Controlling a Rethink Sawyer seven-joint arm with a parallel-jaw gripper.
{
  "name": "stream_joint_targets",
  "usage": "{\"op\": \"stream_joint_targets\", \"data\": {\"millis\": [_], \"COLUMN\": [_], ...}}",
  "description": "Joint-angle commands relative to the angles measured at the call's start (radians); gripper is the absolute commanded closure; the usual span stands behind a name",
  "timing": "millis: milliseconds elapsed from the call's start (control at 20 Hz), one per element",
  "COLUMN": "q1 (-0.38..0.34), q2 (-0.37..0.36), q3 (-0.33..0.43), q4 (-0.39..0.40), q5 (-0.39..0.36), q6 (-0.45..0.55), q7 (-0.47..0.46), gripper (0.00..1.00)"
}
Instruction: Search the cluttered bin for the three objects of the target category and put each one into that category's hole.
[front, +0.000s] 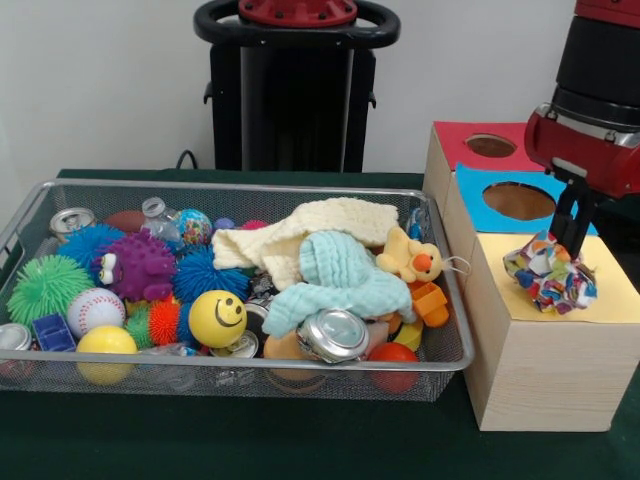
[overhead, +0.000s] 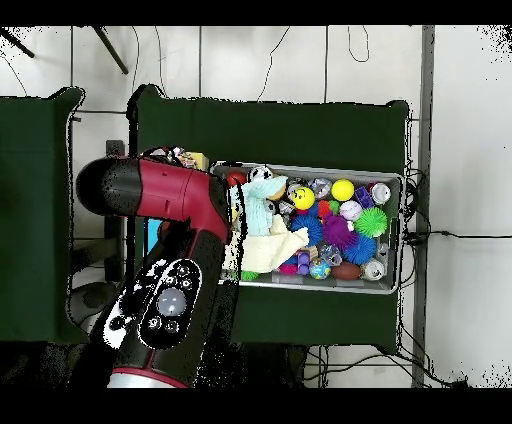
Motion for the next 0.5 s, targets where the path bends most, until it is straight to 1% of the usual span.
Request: {"op": "stream_joint_targets", "data": {"millis": [50,250,500], "q1": [-0.013,-0.011,-0.016], "q2": [0.061,0.078,0.097], "q3": [0.09,0.093,0.114], "q4": [0.1,0.095,0.09], "q5": [0.016,0.022,0.031], "q6": [-0.042,-0.059,-0.078], "q7": [0.175,0.184,0.179], "gripper": [1.0,1.0,1.0]}}
